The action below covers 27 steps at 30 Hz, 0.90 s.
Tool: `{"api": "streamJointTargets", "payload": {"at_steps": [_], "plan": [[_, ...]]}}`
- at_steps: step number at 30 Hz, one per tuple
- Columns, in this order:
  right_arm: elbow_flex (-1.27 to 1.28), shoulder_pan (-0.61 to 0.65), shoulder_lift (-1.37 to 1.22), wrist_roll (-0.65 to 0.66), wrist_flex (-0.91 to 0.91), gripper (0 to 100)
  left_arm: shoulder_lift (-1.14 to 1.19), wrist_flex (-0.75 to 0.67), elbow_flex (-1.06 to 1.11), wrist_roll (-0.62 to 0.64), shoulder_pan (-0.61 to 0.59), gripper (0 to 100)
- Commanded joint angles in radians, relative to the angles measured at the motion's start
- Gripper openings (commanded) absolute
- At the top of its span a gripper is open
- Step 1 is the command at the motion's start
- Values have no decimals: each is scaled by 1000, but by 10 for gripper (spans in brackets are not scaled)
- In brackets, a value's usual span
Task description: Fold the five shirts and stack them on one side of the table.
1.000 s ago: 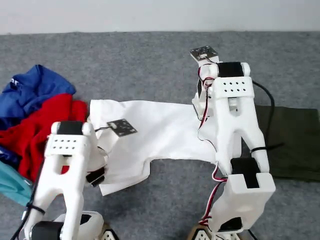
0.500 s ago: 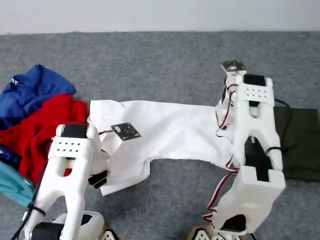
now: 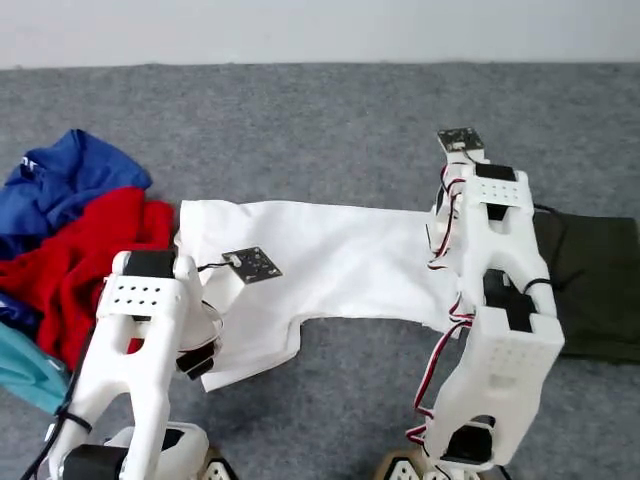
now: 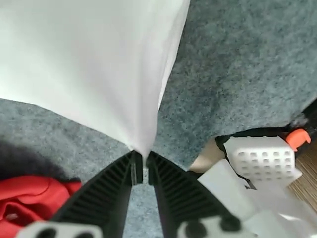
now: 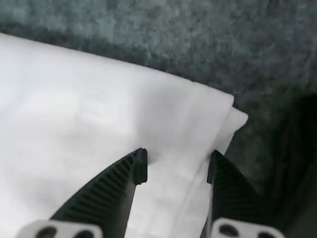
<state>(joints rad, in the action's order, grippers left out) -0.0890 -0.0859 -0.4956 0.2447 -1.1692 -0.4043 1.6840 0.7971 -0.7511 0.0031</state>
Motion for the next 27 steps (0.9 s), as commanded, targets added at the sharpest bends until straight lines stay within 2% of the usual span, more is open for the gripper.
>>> {"api": "streamJointTargets", "payload": {"at_steps": [1, 6, 9, 20, 27], "plan": [[-2, -16, 5, -12, 36, 192, -28, -9, 1, -11, 5, 14], [-3, -16, 7, -5, 64, 6, -28, -9, 1, -11, 5, 14], [-3, -16, 2, -5, 70, 30, -28, -9, 1, -11, 5, 14], [-130, -77, -1, -3, 59, 9, -28, -9, 1, -11, 5, 14], [-143, -102, -71, -3, 191, 11, -28, -9, 1, -11, 5, 14]]}}
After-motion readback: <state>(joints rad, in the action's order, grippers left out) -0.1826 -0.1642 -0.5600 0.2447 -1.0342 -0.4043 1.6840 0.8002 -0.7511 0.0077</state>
